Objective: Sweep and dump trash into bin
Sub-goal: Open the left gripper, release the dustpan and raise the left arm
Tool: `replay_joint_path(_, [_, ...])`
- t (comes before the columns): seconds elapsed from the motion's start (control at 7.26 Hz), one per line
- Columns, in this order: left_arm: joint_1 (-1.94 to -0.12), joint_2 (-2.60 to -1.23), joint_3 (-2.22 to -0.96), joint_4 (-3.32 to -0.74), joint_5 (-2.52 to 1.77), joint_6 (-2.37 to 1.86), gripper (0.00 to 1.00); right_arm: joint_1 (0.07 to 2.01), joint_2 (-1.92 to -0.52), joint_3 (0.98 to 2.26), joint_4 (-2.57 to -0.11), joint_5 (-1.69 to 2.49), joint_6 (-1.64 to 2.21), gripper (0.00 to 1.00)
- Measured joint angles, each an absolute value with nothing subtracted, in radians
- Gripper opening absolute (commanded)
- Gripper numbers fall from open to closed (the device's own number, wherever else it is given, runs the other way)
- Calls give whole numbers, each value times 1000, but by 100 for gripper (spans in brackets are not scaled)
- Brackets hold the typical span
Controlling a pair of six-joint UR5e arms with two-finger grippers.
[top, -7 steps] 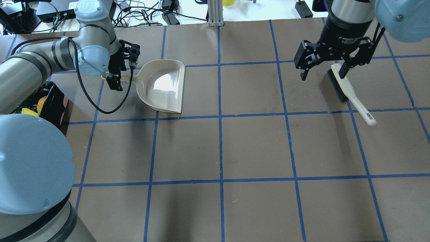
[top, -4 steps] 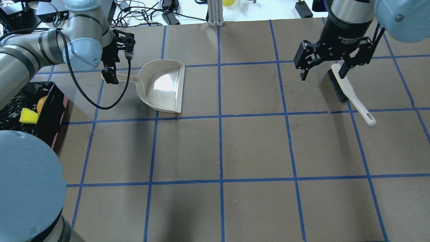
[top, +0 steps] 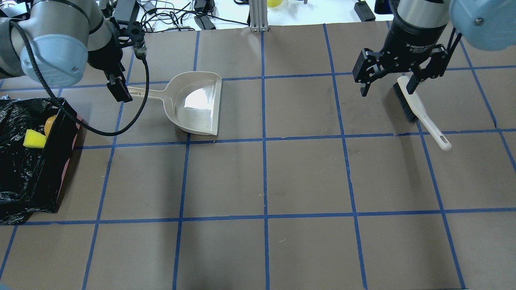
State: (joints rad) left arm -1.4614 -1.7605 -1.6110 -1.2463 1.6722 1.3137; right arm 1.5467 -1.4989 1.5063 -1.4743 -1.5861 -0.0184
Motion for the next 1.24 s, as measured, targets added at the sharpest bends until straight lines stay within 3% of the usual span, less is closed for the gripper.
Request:
replay_joint_path(0.69, [-1460, -1587, -1715, -1256, 1601, 1007, 100, 1546, -1498, 1507, -1475, -1586, -18, 100])
replay_joint_path(0.96, [-1460, -1553, -1704, -1305, 1599, 707, 100, 1546, -1498, 1507, -1475, -1586, -18, 100])
replay_joint_path(1.24, [-1466, -1557, -1616, -1445, 1598, 334, 100, 1546, -1499, 1506, -1475, -1586, -18, 100])
